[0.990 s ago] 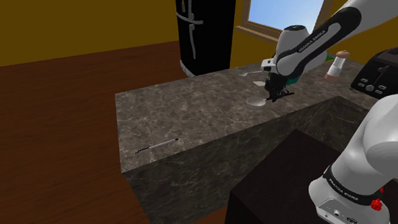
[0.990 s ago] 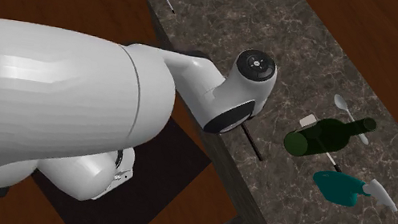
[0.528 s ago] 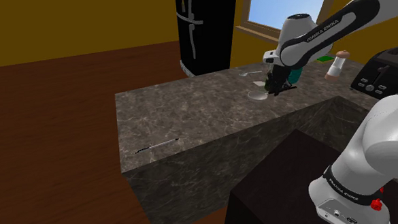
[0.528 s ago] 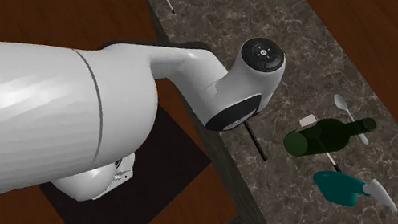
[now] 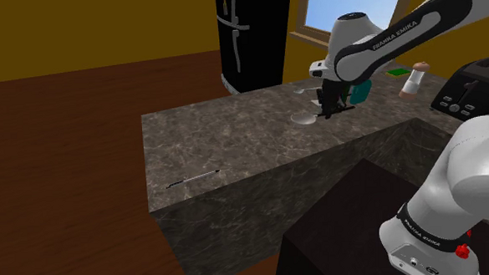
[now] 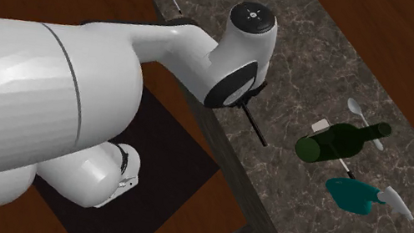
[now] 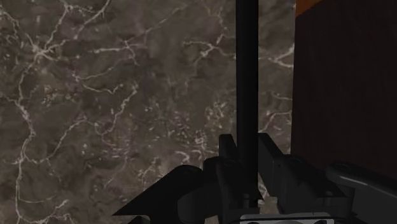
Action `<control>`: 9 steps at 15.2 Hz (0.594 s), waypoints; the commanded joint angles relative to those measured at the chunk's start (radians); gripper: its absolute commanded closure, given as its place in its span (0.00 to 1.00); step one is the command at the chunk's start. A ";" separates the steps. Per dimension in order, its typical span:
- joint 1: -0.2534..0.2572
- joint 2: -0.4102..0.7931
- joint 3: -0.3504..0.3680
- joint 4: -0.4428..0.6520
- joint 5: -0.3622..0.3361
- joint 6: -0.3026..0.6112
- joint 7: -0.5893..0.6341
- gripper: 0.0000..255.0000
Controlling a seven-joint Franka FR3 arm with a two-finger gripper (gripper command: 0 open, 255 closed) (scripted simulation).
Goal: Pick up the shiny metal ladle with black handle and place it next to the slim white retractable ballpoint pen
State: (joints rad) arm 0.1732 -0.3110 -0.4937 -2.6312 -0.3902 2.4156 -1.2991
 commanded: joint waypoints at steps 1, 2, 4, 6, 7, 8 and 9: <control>0.029 0.012 0.038 0.009 0.018 -0.007 0.053 1.00; 0.043 0.017 0.057 0.011 0.026 -0.010 0.079 1.00; 0.071 0.029 0.093 0.020 0.043 -0.017 0.129 1.00; 0.099 0.046 0.129 0.034 0.061 -0.023 0.177 1.00; 0.113 0.056 0.146 0.043 0.071 -0.027 0.200 1.00; 0.128 0.067 0.162 0.053 0.080 -0.030 0.223 1.00; 0.142 0.079 0.179 0.064 0.090 -0.034 0.245 1.00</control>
State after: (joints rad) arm 0.3018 -0.2446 -0.3299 -2.5780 -0.3103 2.3844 -1.0754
